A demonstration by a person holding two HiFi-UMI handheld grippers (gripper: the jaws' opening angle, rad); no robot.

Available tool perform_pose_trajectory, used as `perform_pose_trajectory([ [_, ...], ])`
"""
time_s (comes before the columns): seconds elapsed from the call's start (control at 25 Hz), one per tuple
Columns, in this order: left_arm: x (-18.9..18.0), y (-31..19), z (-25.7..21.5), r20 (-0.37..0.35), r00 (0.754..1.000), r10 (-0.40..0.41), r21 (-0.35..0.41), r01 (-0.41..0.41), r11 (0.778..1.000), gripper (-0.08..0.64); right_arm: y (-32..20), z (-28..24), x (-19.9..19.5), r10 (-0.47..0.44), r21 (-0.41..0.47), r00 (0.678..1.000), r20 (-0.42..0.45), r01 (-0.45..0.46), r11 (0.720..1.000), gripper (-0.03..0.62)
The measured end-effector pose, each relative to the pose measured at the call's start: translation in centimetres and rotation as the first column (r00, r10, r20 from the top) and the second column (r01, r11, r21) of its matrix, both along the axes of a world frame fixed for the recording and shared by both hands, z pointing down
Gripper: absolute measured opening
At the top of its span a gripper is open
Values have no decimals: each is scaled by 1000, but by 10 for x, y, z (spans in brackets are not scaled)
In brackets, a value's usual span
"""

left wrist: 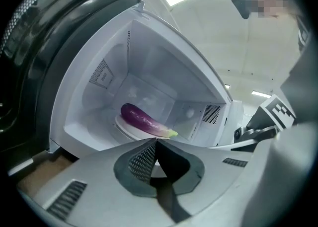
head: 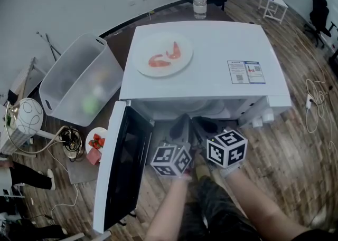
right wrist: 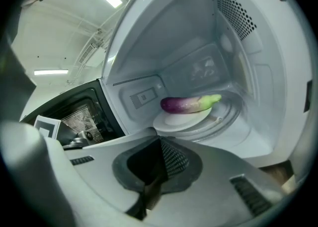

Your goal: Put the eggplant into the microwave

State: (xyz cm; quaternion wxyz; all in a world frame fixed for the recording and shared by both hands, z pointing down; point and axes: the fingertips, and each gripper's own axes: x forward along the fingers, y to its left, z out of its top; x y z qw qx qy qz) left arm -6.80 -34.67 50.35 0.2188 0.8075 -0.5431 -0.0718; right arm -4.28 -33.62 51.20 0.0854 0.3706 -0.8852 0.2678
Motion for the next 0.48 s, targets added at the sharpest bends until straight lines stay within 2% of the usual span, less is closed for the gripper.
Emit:
perform_pose_trajectory([
  [0.16,0,10,-6,40,999,11,24,-12,1000,-6,7,-5,1,1,0,999,37,-1,1000,0],
  [0.48,-6,40,-5,86,996,24,16,-25,1000,-6,32,-14,4,-40,73,999,18,38,997,0],
])
